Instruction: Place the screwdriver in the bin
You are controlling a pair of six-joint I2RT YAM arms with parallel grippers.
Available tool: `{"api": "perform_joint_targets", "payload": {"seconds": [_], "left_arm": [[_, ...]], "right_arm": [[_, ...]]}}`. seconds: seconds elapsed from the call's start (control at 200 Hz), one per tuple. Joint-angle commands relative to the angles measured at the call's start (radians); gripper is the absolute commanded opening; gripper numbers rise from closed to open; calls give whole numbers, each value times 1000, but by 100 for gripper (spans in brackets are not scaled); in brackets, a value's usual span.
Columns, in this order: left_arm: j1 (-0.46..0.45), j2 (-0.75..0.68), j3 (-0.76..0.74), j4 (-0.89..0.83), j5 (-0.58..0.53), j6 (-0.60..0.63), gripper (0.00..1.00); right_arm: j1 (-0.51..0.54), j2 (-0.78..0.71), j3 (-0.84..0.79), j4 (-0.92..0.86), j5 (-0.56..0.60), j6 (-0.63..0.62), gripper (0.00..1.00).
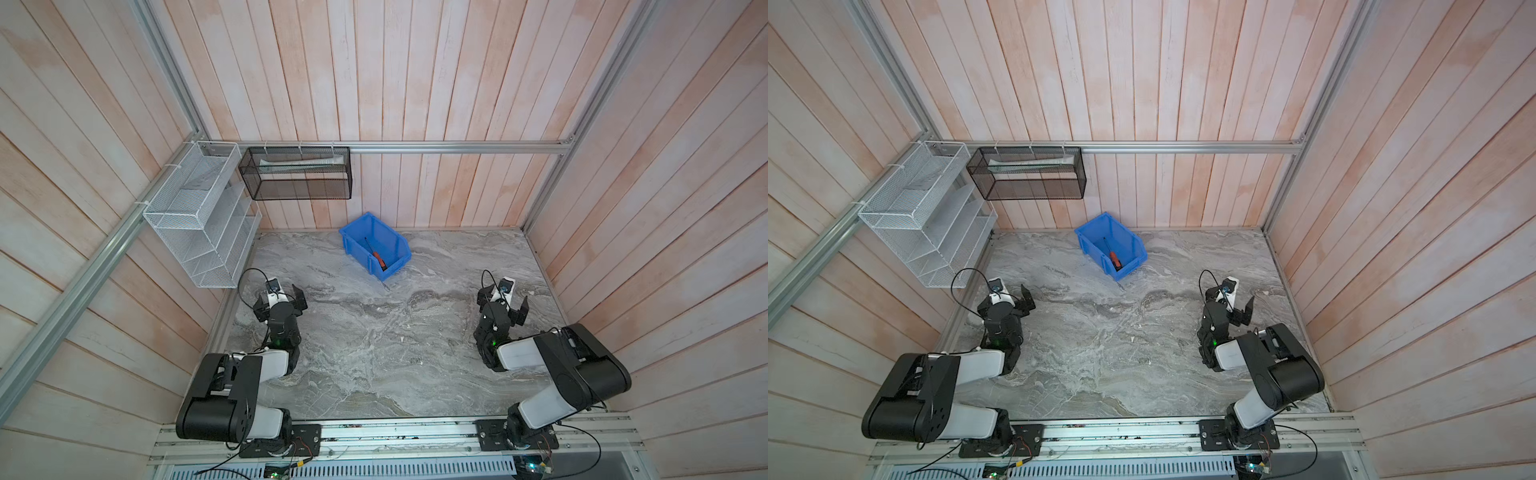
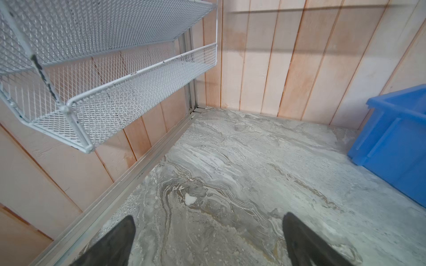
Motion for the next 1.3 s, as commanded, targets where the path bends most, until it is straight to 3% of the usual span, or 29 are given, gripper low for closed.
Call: {"api": "perform_joint_targets", "payload": {"seconds": [0.0,0.115,0.37,0.44,0.51,0.56,0.6,0.65,0.705,0.76,0.825,0.885,0.96,1.04,1.295], "left_arm": [[27,47,57,-15,141,-14,100],[23,48,42,16,166,-7,100],[29,51,43,18,172,-10,100],[29,50,41,20,172,-8,100],[30,51,41,20,172,-8,100],[29,49,35,30,177,-7,100],[30,48,25,47,182,-5,100],[29,45,15,62,190,-2,100],[30,50,-17,104,226,3,100],[30,131,-93,375,212,30,100],[29,61,-74,211,233,6,100],[32,107,-78,307,230,18,100],[30,76,-37,170,244,15,100],[30,99,-53,242,238,18,100],[30,86,-42,201,239,16,100]], "right_arm": [[-4,3,-18,99,-40,-33,98],[-57,-47,-48,55,-145,35,98],[-228,-87,-41,-70,-542,140,98],[-239,-85,-60,-42,-580,139,98],[-250,-28,-117,145,-582,122,98],[-255,-67,-93,11,-595,159,98],[-255,-37,-111,112,-593,129,98],[-254,-60,-96,33,-595,153,98],[-255,-43,-106,96,-590,133,97],[-254,-57,-99,49,-592,147,97],[-253,-49,-104,77,-589,139,97],[-252,-51,-103,69,-590,141,97],[-252,-54,-101,61,-591,143,97],[-253,-50,-104,71,-589,141,98],[-253,-51,-102,67,-590,141,97]]}}
